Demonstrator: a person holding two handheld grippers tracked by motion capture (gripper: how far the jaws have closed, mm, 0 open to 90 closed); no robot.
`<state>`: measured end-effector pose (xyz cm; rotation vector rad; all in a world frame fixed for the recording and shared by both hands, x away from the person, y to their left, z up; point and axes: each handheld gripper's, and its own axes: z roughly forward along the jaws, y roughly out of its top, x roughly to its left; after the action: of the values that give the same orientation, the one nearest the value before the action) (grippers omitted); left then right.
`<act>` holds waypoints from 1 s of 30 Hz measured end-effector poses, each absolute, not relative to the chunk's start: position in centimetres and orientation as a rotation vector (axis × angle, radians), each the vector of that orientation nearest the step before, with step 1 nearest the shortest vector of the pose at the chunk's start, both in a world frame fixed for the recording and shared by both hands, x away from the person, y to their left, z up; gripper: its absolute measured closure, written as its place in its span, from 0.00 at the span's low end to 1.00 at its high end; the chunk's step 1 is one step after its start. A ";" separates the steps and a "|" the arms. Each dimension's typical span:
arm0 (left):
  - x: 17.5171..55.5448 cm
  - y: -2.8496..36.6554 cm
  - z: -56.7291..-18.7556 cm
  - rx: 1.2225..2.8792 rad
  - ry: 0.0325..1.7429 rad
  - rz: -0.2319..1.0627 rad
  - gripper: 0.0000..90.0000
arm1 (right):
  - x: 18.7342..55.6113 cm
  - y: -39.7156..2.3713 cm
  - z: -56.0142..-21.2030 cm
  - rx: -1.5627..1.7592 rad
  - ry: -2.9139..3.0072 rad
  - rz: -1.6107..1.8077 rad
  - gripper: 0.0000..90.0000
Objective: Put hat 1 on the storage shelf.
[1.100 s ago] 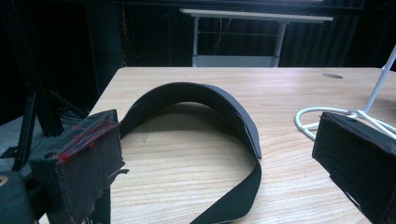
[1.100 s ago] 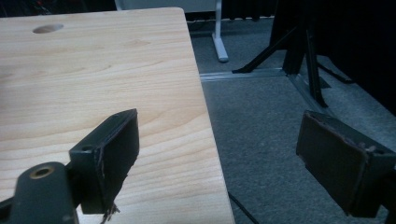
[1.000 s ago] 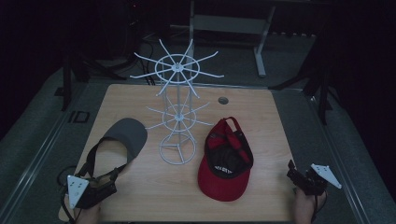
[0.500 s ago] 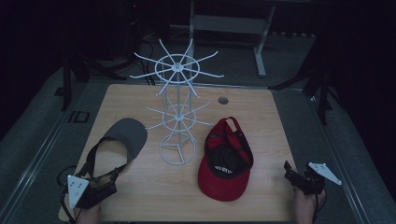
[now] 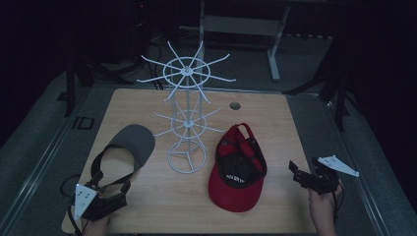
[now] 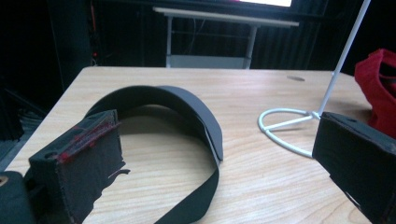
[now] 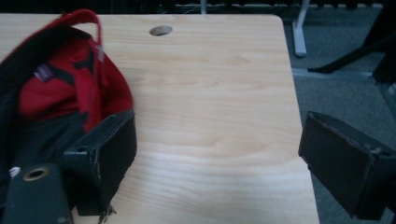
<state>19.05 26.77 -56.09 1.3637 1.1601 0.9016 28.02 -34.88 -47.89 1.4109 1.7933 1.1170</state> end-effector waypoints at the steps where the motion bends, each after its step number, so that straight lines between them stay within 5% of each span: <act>1: 19.1 26.8 -56.1 1.367 1.163 0.897 0.02 | 28.2 -34.5 -47.7 1.397 1.804 1.120 0.13; 19: 19.0 26.7 -56.0 1.355 1.149 0.856 0.02 | 31.0 -28.6 -47.0 1.257 1.999 1.171 0.12; 30: 19.0 26.7 -56.0 1.354 1.150 0.845 0.02 | 32.8 -26.1 -48.6 1.202 2.071 1.137 0.20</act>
<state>19.02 26.73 -55.99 1.3536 1.1496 0.8453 32.83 -26.05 -48.63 1.2019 2.0709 1.1373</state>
